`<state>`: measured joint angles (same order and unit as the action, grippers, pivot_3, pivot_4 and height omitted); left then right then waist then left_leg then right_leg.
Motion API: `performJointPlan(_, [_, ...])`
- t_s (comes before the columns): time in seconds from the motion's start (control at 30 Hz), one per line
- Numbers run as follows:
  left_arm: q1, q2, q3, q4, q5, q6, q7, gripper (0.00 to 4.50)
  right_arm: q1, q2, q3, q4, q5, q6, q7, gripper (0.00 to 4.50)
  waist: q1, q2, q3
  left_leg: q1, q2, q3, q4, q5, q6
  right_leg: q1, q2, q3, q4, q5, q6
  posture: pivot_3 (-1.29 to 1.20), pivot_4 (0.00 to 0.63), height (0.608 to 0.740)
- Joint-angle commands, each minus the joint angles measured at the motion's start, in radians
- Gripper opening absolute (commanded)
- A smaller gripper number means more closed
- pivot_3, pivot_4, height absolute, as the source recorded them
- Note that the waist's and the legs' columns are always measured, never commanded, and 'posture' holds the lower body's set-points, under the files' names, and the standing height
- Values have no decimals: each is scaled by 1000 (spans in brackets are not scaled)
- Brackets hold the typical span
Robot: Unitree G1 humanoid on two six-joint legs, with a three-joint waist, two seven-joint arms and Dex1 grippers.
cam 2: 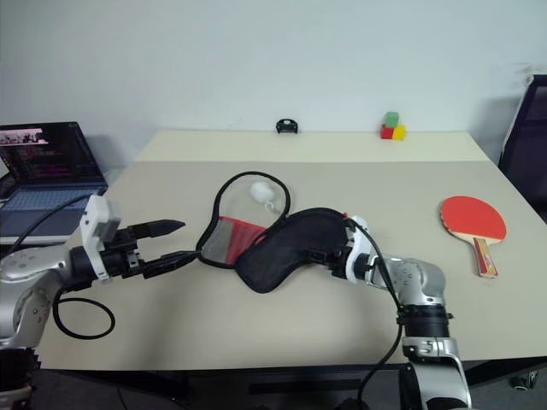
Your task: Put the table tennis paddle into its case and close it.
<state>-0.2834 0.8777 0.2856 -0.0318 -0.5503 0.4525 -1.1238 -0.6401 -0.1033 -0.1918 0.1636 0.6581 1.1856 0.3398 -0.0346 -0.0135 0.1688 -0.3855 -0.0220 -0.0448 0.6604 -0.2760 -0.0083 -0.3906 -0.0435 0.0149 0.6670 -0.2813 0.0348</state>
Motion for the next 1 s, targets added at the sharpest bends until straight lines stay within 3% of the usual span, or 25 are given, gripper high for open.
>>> performJointPlan(0.03, [-21,2,4,-8,-3,-14,3,4500,-14,57,-28,-41,31,0,-43,4461,0,0,0,0,0,0,0,0,0,0,0,0,0,0,0,0,150,740])
performJointPlan(0.17, [-30,1,-3,0,-1,-17,5,4500,-6,116,-40,-51,35,-12,-88,4461,2,0,0,0,0,0,0,0,0,0,0,0,0,0,0,0,150,740])
performJointPlan(0.27, [-38,-4,-10,6,5,-22,8,4500,2,158,-33,-40,12,-51,-125,3876,1,0,0,0,0,0,0,0,0,0,0,0,0,0,0,0,150,740])
performJointPlan(0.63, [-30,-31,-37,-21,10,-25,13,4500,32,143,-100,-104,58,40,-202,18,1,0,0,-1,0,0,0,0,0,-1,0,0,0,0,0,0,150,740])
performJointPlan(0.87, [-19,-69,-82,-67,4,-13,16,4500,41,27,-155,-182,122,196,-185,18,2,0,0,-1,0,0,0,0,0,-1,0,0,-1,0,0,0,150,740])
performJointPlan(1.0, [-28,-98,-123,-97,-1,1,22,4500,30,-143,-145,-170,131,274,-101,18,5,1,0,-2,-1,0,0,0,0,0,0,0,-2,0,0,0,150,740])
